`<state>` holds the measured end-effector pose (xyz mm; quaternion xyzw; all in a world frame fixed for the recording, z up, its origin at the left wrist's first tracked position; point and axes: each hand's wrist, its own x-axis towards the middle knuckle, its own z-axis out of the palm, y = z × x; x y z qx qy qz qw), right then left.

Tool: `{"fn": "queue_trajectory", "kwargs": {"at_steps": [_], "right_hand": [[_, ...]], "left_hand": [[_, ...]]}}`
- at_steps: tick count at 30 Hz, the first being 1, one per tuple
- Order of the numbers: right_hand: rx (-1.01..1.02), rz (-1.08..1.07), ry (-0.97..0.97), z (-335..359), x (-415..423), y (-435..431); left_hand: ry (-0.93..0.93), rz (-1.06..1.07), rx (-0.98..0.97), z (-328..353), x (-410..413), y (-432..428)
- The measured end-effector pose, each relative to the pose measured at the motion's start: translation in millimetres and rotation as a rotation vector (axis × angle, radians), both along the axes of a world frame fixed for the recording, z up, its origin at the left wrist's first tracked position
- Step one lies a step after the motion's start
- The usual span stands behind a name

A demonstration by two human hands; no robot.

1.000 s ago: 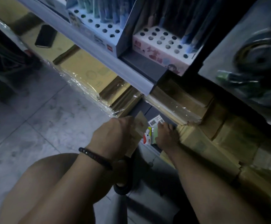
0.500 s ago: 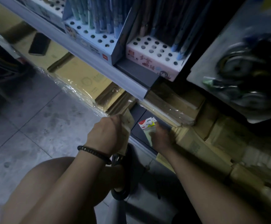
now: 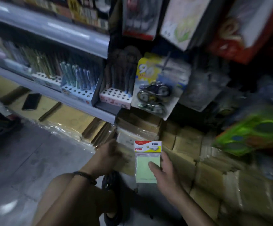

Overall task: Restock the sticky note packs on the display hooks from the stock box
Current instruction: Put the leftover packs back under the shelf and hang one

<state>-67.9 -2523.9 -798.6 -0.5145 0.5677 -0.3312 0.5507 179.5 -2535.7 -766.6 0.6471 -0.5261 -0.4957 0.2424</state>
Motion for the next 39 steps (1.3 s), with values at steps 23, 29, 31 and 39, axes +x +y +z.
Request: {"fn": "queue_trajectory", "kwargs": {"at_steps": [23,29,31,39], "right_hand": [[-0.958,-0.277,0.001,365,-80,25],[-0.977,-0.135,0.013,447,-70,-5],[-1.038,-0.113,0.027,477,-56,-20],[-1.178,-0.168,-0.199,568,15,-95]], "left_hand": [[0.424,-0.076,-0.829,339,-122,42],[0.273,-0.111,-1.007,412,-96,24],[0.193,-0.102,-1.077,440,-80,17],[-0.314,-0.036,-1.154,545,-7,-29]]}}
